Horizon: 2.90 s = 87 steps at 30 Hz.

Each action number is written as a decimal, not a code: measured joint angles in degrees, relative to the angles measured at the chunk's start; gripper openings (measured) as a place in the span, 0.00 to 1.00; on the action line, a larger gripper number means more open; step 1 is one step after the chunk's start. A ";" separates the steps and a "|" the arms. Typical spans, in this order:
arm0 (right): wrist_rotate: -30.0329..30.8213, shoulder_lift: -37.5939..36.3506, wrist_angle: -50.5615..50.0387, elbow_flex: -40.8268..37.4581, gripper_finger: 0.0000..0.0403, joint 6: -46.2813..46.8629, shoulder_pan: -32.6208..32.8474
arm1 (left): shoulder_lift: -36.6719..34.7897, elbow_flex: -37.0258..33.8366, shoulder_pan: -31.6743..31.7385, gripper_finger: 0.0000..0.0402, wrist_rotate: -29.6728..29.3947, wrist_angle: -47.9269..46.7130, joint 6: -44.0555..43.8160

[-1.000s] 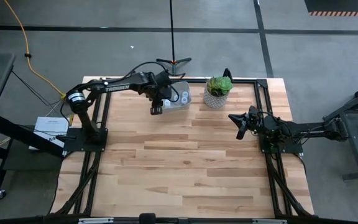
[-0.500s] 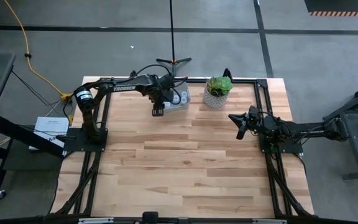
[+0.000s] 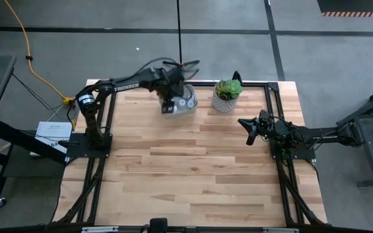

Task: Pick and place pill bottles into a basket
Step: Return to Home Position

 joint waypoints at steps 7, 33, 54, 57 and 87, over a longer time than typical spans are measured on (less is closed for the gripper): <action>-0.25 0.00 0.01 0.00 0.02 -0.42 0.01 | -3.73 5.89 -1.37 0.52 26.13 16.73 -19.73; -14.94 -0.11 1.71 0.00 0.02 -18.68 0.08 | -63.21 -62.28 -14.63 0.05 21.00 67.34 -31.89; -16.74 -0.15 15.84 0.00 0.00 -17.65 0.06 | -94.86 -88.39 -25.13 0.06 2.93 72.47 -42.37; -19.57 -0.15 16.47 0.00 0.00 -16.36 0.06 | -95.03 -88.68 -28.71 0.06 0.31 72.85 -40.22; -22.16 -0.11 8.82 0.00 0.02 -16.90 0.03 | -94.82 -88.35 -32.28 0.17 -3.39 66.32 -35.09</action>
